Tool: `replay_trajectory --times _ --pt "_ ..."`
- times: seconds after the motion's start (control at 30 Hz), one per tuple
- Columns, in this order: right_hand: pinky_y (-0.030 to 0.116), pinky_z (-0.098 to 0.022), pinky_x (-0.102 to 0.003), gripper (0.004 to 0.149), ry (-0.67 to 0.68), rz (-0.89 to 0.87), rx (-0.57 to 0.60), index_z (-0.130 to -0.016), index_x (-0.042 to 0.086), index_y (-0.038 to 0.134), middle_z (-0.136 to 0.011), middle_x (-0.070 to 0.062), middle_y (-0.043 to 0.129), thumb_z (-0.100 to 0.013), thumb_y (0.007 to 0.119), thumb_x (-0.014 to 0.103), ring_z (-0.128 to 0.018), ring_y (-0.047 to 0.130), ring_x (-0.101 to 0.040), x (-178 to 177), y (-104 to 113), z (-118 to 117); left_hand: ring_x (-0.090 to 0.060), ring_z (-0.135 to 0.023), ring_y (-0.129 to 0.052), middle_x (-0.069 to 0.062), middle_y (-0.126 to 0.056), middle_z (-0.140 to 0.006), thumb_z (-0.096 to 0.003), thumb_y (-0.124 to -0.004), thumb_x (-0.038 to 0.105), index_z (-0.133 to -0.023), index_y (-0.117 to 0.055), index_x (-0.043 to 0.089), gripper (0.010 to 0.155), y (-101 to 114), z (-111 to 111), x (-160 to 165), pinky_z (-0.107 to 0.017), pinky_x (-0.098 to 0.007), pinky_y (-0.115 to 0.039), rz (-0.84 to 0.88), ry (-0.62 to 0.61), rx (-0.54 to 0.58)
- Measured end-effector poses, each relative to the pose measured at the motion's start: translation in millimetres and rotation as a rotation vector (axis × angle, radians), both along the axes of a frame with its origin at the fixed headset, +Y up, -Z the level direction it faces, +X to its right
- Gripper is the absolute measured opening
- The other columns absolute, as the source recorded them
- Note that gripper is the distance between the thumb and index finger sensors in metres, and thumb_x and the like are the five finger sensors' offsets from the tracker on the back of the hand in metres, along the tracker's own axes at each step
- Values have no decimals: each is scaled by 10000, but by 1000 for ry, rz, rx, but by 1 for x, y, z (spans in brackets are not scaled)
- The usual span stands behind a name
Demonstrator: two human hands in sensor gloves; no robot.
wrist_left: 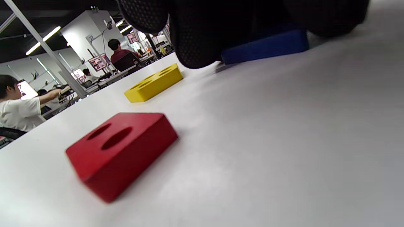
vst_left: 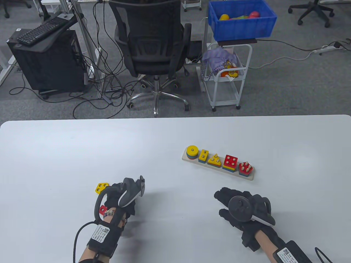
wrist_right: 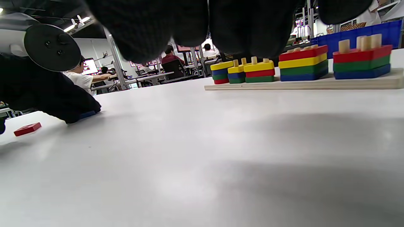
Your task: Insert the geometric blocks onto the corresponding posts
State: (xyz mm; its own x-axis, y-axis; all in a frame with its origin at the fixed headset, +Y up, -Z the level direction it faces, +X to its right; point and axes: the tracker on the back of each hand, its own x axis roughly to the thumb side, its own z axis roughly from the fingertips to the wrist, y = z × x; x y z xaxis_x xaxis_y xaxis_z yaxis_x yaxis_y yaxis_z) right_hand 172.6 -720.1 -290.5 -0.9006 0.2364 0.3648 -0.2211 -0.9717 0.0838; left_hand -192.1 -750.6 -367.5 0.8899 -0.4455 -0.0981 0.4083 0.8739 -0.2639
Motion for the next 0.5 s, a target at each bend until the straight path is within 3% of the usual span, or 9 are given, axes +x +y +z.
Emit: replay_trajectory --times 0.13,0.33,0.5 --pt "567 -620 -730 590 15 21 -8 -987 208 647 -1046 -162 671 -448 787 402 -917 739 -449 -2 -4 2 -173 -819 -976 65 -812 -998 -396 -771 470 -965 -681 364 586 -2 0 4 -723 -433 -736 -6 -26 -18" --pt "570 -620 -728 586 27 19 -7 -985 209 649 -1045 -164 673 -450 783 403 -914 741 -448 -5 -4 2 -187 -871 -914 93 -751 -1024 -406 -790 463 -968 -649 378 586 -1 -1 10 -767 -451 -670 42 -47 -58" --pt "575 -617 -726 606 60 -24 -10 -999 204 625 -1048 -170 663 -450 782 409 -914 739 -453 -9 0 6 -180 -897 -875 103 -698 -1050 -417 -764 472 -1000 -574 388 619 25 10 26 -776 -450 -652 243 -114 -32"
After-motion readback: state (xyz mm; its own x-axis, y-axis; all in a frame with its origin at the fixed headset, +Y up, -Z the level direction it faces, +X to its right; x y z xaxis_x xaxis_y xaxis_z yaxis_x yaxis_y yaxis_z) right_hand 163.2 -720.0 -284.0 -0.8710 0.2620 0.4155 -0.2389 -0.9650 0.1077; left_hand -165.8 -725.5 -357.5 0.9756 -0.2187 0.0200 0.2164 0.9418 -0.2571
